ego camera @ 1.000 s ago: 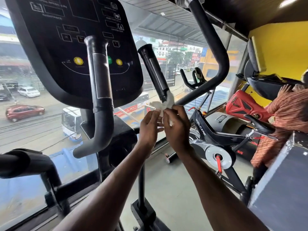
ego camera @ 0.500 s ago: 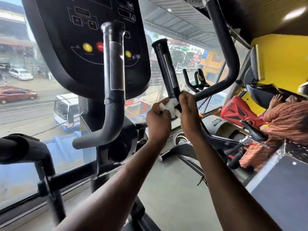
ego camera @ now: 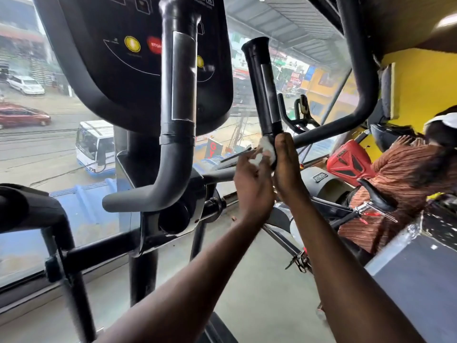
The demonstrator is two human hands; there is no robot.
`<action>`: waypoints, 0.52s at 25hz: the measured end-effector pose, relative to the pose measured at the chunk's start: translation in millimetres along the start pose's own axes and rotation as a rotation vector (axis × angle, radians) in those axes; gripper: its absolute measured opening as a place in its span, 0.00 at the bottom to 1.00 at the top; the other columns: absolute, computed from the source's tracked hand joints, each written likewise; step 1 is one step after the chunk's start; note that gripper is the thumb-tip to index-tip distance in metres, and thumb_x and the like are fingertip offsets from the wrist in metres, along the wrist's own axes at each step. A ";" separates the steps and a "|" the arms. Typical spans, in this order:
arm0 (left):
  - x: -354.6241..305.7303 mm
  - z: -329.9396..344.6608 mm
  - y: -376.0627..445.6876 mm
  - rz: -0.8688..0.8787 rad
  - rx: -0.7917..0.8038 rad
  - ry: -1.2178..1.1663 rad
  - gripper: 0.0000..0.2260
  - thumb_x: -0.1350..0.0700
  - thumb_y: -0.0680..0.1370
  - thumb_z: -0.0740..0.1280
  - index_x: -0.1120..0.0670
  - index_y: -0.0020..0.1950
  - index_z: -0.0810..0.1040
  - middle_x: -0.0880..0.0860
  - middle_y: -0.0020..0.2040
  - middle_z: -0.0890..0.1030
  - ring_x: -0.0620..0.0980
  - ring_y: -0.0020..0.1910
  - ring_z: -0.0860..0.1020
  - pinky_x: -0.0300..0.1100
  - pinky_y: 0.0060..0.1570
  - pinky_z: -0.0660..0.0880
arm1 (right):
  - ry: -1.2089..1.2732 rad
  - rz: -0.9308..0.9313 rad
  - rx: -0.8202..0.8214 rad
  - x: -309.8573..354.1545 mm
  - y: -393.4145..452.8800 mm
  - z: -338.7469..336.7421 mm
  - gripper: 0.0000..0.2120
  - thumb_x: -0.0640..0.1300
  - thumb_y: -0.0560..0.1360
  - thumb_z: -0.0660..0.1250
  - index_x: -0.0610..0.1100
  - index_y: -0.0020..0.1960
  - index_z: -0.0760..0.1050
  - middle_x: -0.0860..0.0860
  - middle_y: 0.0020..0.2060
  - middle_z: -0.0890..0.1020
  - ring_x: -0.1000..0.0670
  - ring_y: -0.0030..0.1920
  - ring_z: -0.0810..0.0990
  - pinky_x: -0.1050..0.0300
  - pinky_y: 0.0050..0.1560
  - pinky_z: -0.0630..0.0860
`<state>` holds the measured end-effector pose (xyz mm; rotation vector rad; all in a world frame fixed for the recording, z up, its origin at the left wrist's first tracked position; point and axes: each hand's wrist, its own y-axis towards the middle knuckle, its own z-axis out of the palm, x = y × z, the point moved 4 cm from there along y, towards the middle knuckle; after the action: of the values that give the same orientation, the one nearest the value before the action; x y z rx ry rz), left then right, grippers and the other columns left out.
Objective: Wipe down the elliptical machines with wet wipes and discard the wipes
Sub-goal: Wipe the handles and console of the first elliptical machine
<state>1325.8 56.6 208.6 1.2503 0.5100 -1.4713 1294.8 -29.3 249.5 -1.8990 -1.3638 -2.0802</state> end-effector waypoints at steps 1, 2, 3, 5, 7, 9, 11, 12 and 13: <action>-5.1 5.5 -3.7 0.013 -0.007 -0.045 0.10 0.61 0.78 0.62 0.46 0.45 0.78 0.56 0.50 0.81 0.52 0.48 0.80 0.45 0.51 0.76 | 0.007 -0.004 -0.029 -1.6 0.1 0.4 0.11 0.53 0.79 0.55 0.49 0.42 0.67 0.58 0.34 0.74 0.57 0.37 0.72 0.55 0.42 0.70; -5.3 7.8 -7.3 0.062 -0.016 -0.038 0.11 0.61 0.77 0.61 0.46 0.46 0.78 0.57 0.50 0.81 0.55 0.49 0.79 0.48 0.52 0.76 | -0.011 -0.008 -0.068 -4.6 -0.4 0.2 0.11 0.52 0.80 0.54 0.49 0.41 0.66 0.60 0.32 0.74 0.59 0.35 0.71 0.56 0.41 0.69; -0.2 7.2 -10.0 0.128 -0.019 0.010 0.13 0.63 0.75 0.60 0.47 0.48 0.80 0.57 0.50 0.82 0.57 0.50 0.78 0.49 0.52 0.75 | -0.030 -0.023 -0.110 -6.1 -1.8 1.0 0.12 0.50 0.81 0.54 0.50 0.40 0.64 0.61 0.30 0.73 0.60 0.33 0.69 0.57 0.39 0.67; 21.1 3.1 -5.2 0.250 0.009 0.176 0.16 0.64 0.73 0.58 0.54 0.54 0.81 0.56 0.52 0.81 0.56 0.52 0.75 0.44 0.54 0.71 | -0.039 -0.076 -0.178 -5.7 -3.9 3.6 0.12 0.50 0.80 0.53 0.50 0.39 0.63 0.59 0.29 0.70 0.60 0.31 0.67 0.58 0.37 0.66; 47.8 -6.2 17.5 0.184 0.008 0.271 0.15 0.61 0.74 0.58 0.62 0.52 0.81 0.58 0.53 0.81 0.57 0.54 0.73 0.42 0.56 0.68 | -0.066 -0.144 -0.225 -4.0 -4.8 5.9 0.12 0.46 0.80 0.52 0.51 0.38 0.62 0.57 0.30 0.66 0.62 0.31 0.65 0.64 0.36 0.64; 66.1 -15.8 39.0 0.009 -0.001 0.277 0.13 0.58 0.75 0.57 0.65 0.43 0.78 0.63 0.49 0.80 0.63 0.53 0.75 0.51 0.55 0.70 | -0.097 -0.193 -0.262 -1.3 -4.3 7.9 0.13 0.40 0.79 0.51 0.51 0.38 0.61 0.56 0.31 0.63 0.63 0.31 0.64 0.70 0.36 0.62; 64.2 -12.9 39.9 -0.065 0.023 0.250 0.09 0.62 0.76 0.57 0.61 0.37 0.73 0.66 0.44 0.78 0.66 0.50 0.75 0.52 0.49 0.69 | -0.123 -0.229 -0.314 -1.2 -5.1 7.3 0.13 0.37 0.79 0.51 0.50 0.38 0.62 0.56 0.31 0.64 0.65 0.32 0.66 0.72 0.36 0.62; 56.6 -6.3 32.0 -0.042 0.054 0.215 0.09 0.62 0.76 0.58 0.62 0.37 0.73 0.66 0.43 0.77 0.65 0.50 0.75 0.52 0.50 0.69 | -0.138 -0.252 -0.341 -2.1 -4.8 6.8 0.12 0.37 0.79 0.51 0.48 0.39 0.63 0.56 0.31 0.65 0.66 0.33 0.67 0.73 0.37 0.63; 47.9 1.6 20.9 0.019 0.095 0.174 0.10 0.61 0.75 0.57 0.64 0.40 0.75 0.66 0.45 0.78 0.63 0.51 0.76 0.52 0.52 0.70 | -0.143 -0.271 -0.354 -3.4 -4.7 6.9 0.11 0.36 0.79 0.51 0.45 0.40 0.65 0.56 0.31 0.66 0.67 0.34 0.69 0.74 0.37 0.63</action>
<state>1350.6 27.2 173.2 1.4627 0.5468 -1.3916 1298.8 -24.1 243.3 -2.1329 -1.4314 -2.5034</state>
